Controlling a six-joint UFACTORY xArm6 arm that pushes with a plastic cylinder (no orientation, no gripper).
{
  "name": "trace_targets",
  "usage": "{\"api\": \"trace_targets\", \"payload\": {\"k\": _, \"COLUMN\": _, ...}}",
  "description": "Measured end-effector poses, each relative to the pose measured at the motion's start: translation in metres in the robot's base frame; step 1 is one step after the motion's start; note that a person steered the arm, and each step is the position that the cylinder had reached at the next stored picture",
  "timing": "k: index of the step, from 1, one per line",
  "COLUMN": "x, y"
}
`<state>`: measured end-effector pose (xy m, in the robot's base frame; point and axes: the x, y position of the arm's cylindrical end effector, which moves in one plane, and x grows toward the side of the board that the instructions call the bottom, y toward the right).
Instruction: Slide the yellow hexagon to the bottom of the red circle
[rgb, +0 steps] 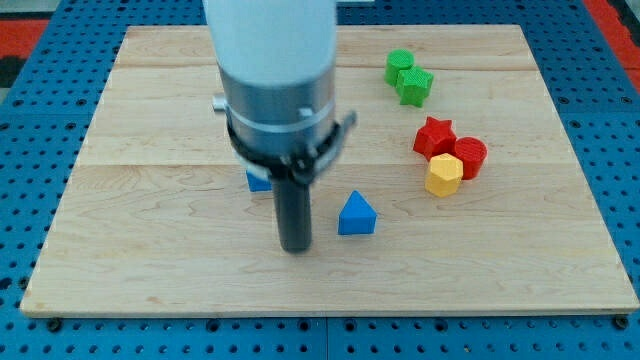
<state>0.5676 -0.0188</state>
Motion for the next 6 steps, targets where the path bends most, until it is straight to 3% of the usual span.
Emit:
{"api": "trace_targets", "payload": {"k": 2, "x": -0.036, "y": 0.095}}
{"api": "trace_targets", "payload": {"k": 3, "x": -0.061, "y": -0.012}}
{"api": "trace_targets", "payload": {"k": 4, "x": -0.104, "y": -0.04}}
{"api": "trace_targets", "payload": {"k": 6, "x": -0.103, "y": 0.093}}
